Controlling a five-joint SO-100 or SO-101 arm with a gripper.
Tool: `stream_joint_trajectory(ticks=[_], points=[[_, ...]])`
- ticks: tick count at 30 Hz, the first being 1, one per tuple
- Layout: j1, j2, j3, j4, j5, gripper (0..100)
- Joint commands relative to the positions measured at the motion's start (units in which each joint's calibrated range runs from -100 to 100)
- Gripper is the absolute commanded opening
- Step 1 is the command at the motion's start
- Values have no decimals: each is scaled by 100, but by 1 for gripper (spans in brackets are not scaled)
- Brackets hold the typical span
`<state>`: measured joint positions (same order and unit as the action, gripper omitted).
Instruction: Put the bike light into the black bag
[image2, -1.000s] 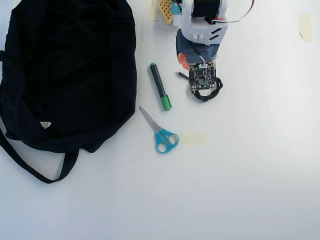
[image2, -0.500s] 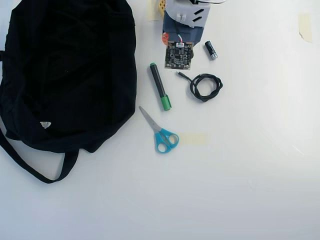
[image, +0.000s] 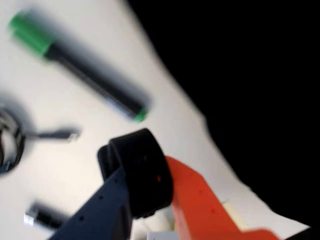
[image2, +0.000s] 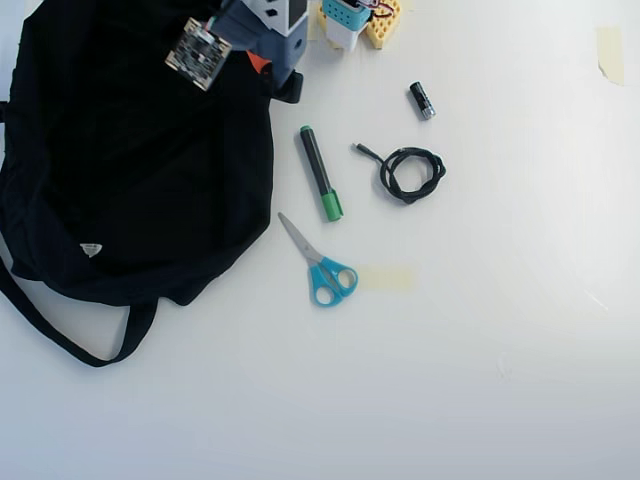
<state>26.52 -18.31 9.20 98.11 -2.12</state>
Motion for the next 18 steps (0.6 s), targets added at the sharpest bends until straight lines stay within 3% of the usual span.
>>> stream_joint_trajectory(ticks=[1, 7, 18], points=[[407, -86, -462, 60, -97, 2], [1177, 38, -480, -853, -97, 2], [2927, 2793, -839, -3782, -34, 2]])
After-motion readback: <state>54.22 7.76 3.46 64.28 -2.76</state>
